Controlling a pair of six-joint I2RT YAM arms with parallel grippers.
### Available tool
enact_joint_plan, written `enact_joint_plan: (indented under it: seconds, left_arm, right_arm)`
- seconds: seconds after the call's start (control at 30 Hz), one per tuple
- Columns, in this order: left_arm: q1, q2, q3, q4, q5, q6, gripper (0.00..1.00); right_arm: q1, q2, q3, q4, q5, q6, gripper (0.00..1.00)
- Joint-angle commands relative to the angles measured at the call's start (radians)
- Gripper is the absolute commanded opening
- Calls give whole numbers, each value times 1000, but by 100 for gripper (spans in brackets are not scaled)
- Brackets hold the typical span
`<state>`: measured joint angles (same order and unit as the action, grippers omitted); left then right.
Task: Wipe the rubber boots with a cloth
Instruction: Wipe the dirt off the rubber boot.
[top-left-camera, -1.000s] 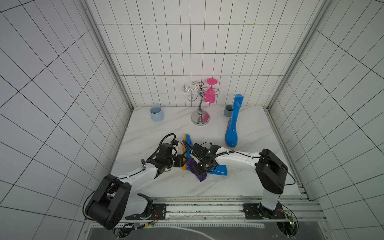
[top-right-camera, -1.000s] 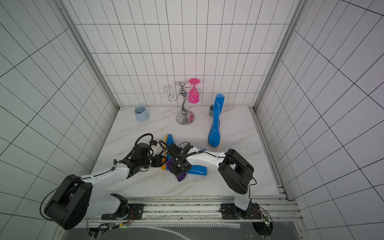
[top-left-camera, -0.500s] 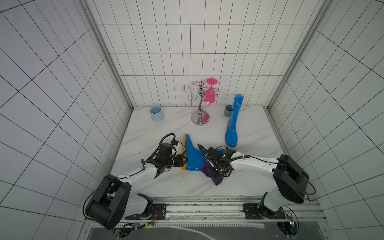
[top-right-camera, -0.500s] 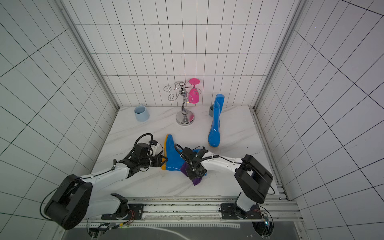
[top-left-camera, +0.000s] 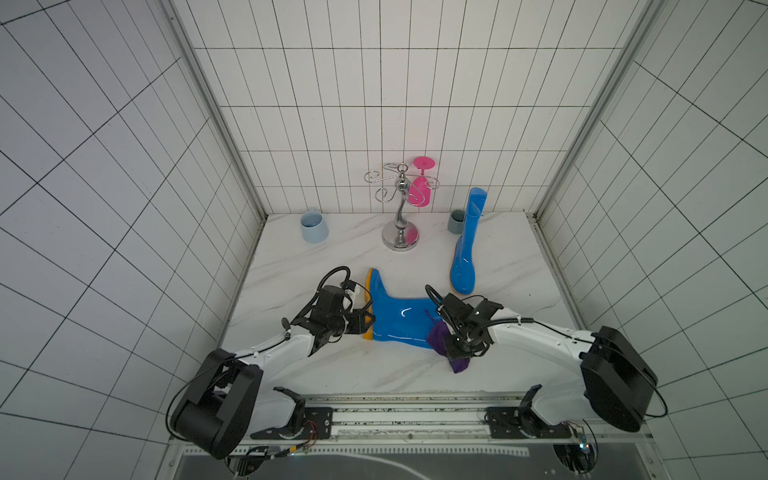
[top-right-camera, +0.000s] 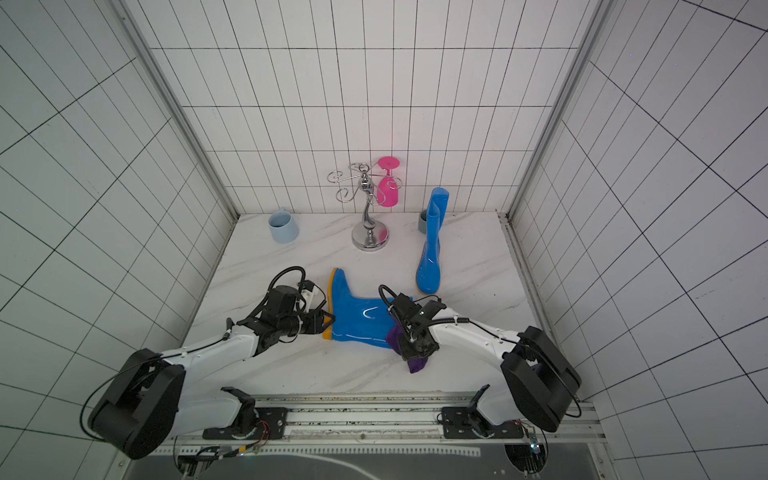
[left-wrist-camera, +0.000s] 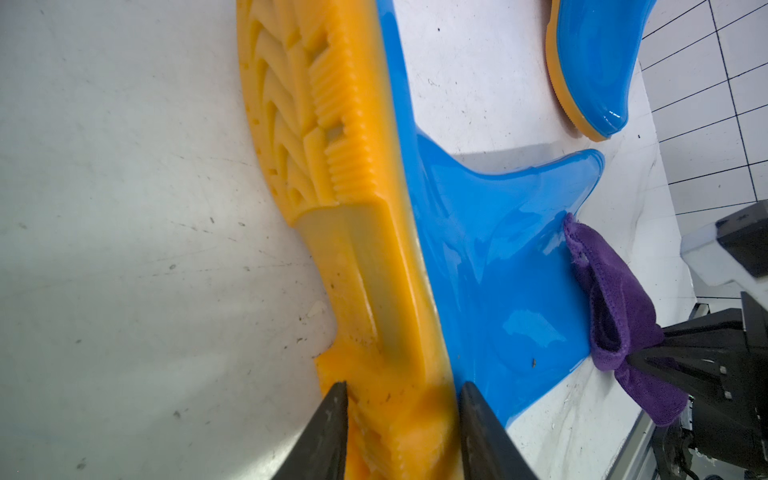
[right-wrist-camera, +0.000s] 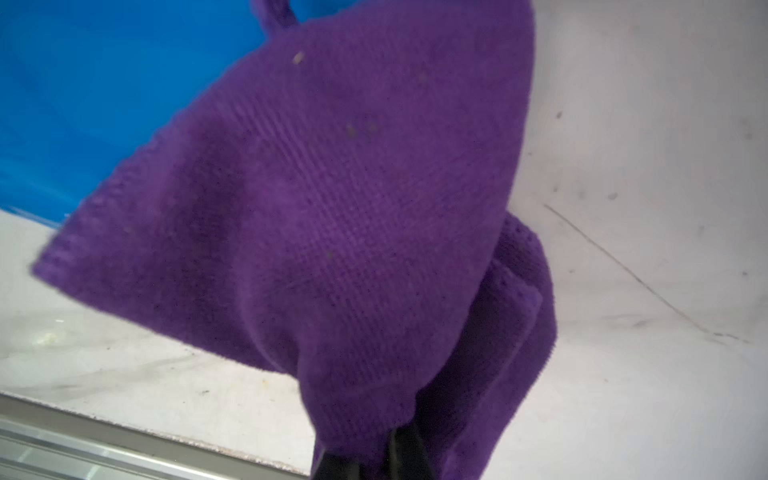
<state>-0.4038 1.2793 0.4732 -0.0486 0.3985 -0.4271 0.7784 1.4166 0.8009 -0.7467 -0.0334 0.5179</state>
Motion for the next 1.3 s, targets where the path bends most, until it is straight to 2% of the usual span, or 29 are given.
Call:
enact_joint_plan:
  seconds: [0.0, 0.17, 0.27, 0.6, 0.77, 1.27]
  left_arm:
    - [10, 21, 4, -4, -27, 10, 42]
    - [11, 23, 4, 0, -19, 12, 42]
    - [11, 24, 6, 1, -19, 11, 42]
    - [10, 26, 6, 4, -15, 11, 42]
    - [10, 39, 9, 4, -15, 11, 42]
    - [11, 51, 14, 1, -24, 4, 42]
  right_arm:
    - [-11, -8, 7, -58, 44, 13, 0]
    - [-11, 0, 234, 19, 20, -17, 0]
    - [-11, 18, 315, 106, -2, -25, 0]
    - [9, 137, 298, 424, -83, -51, 0]
    - [36, 199, 339, 475, -101, -105, 0]
    - [117, 349, 402, 461, -244, -294, 0]
